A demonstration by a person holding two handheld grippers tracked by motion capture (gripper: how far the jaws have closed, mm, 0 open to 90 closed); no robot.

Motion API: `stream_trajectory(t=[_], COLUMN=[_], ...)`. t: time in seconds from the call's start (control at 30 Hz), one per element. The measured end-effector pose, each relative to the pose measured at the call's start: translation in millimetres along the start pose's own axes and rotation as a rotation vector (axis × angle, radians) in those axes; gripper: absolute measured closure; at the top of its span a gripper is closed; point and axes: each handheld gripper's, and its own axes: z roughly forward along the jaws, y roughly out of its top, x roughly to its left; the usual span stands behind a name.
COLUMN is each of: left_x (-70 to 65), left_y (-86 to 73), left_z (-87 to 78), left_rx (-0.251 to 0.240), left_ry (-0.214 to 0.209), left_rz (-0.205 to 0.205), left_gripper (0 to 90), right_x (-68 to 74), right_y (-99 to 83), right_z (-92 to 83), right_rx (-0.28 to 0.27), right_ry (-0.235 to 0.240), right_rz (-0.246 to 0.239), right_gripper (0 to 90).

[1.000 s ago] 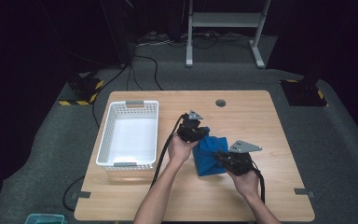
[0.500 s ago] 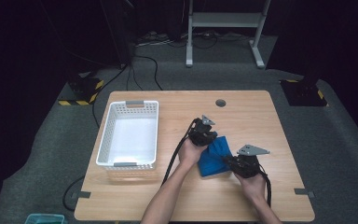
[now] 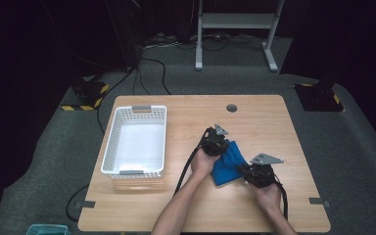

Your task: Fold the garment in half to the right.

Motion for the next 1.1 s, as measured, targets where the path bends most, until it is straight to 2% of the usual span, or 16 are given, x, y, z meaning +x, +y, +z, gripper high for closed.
stream_trajectory(t=[0.07, 0.37, 0.53, 0.83, 1.1], left_x=[1.6, 5.5, 6.7, 9.2, 11.4], left_y=[-0.7, -0.8, -0.6, 0.8, -5.1], left_z=[-1.3, -15.4, -22.1, -36.5, -49.0], left_rx=[-0.014, -0.046, -0.060, -0.106, -0.104], left_ry=[-0.013, 0.046, 0.063, 0.094, 0.120], left_rz=[-0.032, -0.041, -0.043, -0.060, -0.076], left_gripper=[73.4, 54.6, 49.2, 42.6, 39.9], right_x=[0.1, -1.4, -0.8, -2.7, -3.2], right_y=[0.1, 1.7, 1.6, 4.6, 5.1], right_z=[0.1, -2.0, -2.8, -5.9, -7.8], right_rx=[0.000, -0.009, -0.013, -0.015, -0.022], right_ry=[-0.009, -0.040, -0.043, -0.038, -0.032], right_rz=[-0.011, -0.038, -0.053, -0.063, -0.064], right_gripper=[72.4, 54.7, 49.4, 44.9, 43.7])
